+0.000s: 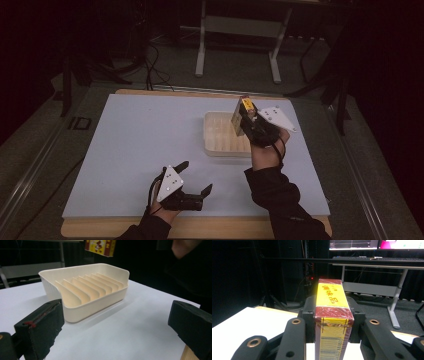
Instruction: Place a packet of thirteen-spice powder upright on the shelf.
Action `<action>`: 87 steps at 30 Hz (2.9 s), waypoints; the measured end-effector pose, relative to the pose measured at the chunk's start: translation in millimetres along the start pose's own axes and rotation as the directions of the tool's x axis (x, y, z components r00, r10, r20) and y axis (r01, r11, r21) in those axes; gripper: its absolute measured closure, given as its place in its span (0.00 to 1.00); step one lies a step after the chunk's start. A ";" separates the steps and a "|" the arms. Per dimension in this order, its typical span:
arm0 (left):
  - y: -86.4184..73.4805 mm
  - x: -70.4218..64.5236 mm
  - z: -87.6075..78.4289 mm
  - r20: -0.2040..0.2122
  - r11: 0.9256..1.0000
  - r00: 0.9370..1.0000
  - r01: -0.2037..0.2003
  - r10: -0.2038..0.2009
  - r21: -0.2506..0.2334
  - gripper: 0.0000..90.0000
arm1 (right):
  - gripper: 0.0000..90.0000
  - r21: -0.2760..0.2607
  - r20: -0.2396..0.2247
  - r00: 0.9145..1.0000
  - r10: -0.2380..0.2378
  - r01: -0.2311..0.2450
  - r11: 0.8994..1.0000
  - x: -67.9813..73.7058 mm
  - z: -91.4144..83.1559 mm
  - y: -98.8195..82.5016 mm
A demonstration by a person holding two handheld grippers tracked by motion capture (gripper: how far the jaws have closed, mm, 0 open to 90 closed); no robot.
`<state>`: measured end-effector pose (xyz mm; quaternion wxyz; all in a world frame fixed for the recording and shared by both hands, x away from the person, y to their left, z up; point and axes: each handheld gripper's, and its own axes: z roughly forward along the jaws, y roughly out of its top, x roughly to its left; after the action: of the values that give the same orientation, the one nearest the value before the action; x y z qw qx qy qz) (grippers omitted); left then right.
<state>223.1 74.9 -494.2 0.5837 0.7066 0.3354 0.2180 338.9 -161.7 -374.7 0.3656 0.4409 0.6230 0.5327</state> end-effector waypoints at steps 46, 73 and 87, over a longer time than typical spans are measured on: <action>-2.2 -0.2 0.1 -0.002 1.000 1.000 0.008 -0.008 -0.006 0.01 | 0.75 0.066 0.151 0.980 0.132 -0.144 0.987 14.6 60.6 -67.3; -3.7 1.5 1.7 -0.001 1.000 1.000 0.030 -0.030 0.008 0.01 | 0.72 0.157 0.167 0.983 0.076 -0.103 0.982 28.3 69.6 -104.9; -3.6 2.5 1.7 -0.010 0.999 0.999 0.031 -0.031 0.010 0.01 | 0.69 0.180 0.159 0.985 0.072 -0.101 0.978 28.9 71.0 -112.5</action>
<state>225.2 75.9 -498.4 0.5817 0.7031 0.3504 0.2108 376.7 -115.2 -496.9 0.3451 0.5392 0.6211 0.4521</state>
